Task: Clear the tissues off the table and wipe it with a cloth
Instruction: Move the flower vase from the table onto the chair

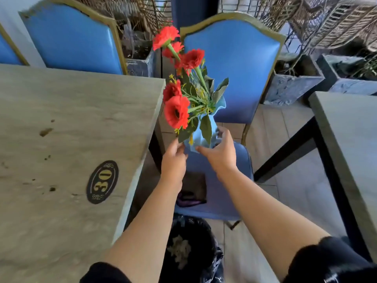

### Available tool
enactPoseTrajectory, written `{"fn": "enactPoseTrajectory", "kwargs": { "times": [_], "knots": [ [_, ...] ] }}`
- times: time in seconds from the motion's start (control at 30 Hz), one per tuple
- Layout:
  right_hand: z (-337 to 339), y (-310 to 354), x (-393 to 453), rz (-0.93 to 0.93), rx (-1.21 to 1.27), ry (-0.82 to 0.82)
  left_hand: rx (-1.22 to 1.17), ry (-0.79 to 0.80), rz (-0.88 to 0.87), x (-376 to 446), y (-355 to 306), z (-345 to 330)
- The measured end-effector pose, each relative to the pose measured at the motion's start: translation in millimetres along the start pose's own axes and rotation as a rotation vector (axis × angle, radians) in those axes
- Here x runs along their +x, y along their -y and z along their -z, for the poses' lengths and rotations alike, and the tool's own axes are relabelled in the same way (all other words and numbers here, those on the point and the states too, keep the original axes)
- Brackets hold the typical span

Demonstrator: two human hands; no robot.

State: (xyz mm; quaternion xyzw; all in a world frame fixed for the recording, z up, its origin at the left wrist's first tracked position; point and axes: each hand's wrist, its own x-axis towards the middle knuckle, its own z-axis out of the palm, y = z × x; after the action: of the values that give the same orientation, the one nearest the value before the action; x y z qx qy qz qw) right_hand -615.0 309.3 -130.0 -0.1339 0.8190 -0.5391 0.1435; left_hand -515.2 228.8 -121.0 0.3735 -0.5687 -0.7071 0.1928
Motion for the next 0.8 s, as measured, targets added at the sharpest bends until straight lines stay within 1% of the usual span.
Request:
{"fn": "enactPoseTrajectory", "kwargs": {
  "times": [0.17,0.3,0.37,0.47,0.57,0.7,0.8],
  "knots": [
    [-12,-64,73,-0.016,-0.017,0.062,0.046,-0.102,0.106,75,55,-39],
    [-37,-120,117,-0.041,-0.046,0.102,0.096,-0.159,0.166,122,106,-52],
    [-51,-147,130,-0.052,-0.041,0.109,0.1,-0.159,0.186,138,130,-55],
    [-69,-181,141,-0.055,-0.032,0.117,0.145,-0.161,0.202,155,163,-55],
    [-79,-206,144,-0.047,-0.046,0.121,0.131,-0.167,0.222,163,185,-55],
    [-86,-223,141,-0.037,-0.041,0.116,0.078,-0.194,0.199,165,204,-54],
    [-89,-225,139,-0.034,-0.022,0.107,0.135,-0.231,0.183,161,207,-51]
  ]
}}
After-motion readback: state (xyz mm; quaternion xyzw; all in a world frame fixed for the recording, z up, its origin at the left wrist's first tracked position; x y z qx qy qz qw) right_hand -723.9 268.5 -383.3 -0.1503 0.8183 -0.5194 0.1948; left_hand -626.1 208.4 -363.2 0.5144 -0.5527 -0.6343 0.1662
